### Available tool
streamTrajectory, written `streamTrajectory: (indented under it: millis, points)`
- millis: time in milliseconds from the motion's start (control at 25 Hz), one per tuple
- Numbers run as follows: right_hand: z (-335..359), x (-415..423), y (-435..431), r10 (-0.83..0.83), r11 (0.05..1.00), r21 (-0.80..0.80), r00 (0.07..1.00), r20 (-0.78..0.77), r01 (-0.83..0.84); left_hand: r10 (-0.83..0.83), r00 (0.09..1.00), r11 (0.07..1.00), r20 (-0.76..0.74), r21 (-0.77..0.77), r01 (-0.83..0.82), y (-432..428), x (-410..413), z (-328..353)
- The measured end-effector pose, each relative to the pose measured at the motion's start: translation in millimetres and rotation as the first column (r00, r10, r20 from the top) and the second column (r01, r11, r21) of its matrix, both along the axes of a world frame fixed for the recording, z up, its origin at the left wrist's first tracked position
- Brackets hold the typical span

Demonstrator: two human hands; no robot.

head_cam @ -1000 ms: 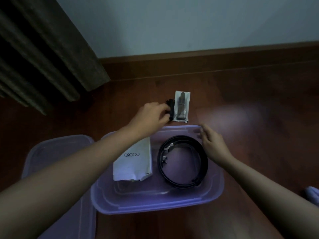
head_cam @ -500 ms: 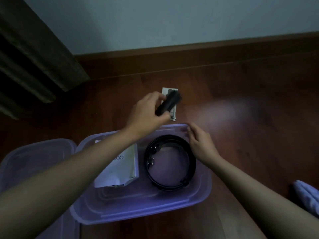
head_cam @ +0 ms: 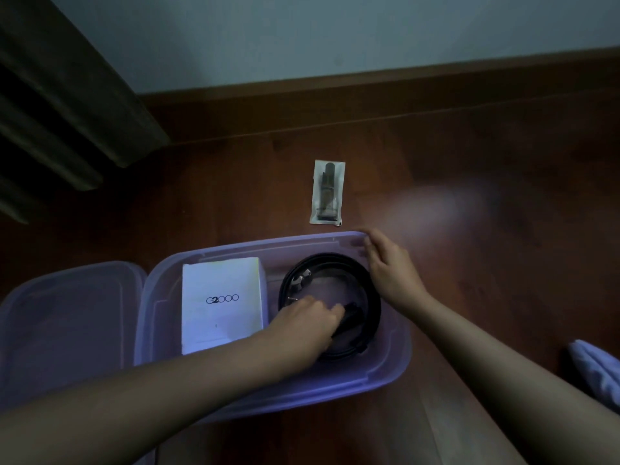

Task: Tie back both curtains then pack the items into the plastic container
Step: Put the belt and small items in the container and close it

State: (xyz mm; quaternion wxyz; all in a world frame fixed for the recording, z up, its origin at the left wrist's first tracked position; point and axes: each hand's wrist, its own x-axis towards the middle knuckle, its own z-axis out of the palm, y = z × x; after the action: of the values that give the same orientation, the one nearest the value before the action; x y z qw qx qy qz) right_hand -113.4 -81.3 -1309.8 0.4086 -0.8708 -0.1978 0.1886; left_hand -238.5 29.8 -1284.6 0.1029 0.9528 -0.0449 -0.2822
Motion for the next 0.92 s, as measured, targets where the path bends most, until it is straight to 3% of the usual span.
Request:
streamTrajectory:
  millis: [80,160,240,320,400,520,920]
  points:
    - [-1,-1,0,0.002,1.000,-0.009,1.000,0.001,-0.002,0.022,1.000,0.999,-0.003,-0.029,-0.022,6,10,16]
    - [-1,0,0,0.013,1.000,-0.007,1.000,0.008,-0.013,0.158,0.976,0.982,0.148,-0.128,-0.139,21,32,40]
    - [-1,0,0,0.032,0.999,-0.006,0.999,0.021,-0.032,0.400,0.835,0.909,0.378,-0.277,-0.310,43,67,55]
    - [0,0,0,0.030,1.000,-0.006,0.999,0.024,-0.030,0.588,0.675,0.807,0.447,-0.387,-0.447,62,102,48]
    - [-1,0,0,0.021,1.000,0.001,1.000,0.022,-0.021,0.712,0.615,0.701,0.338,-0.393,-0.595,75,130,21]
    - [-3,1,0,0.020,1.000,-0.009,1.000,0.018,-0.020,0.811,0.573,0.583,0.116,-0.248,-0.774,80,145,-15]
    - [-1,0,1,0.019,1.000,-0.009,0.999,0.025,-0.019,0.817,0.575,0.577,0.049,-0.100,-0.811,74,168,-35]
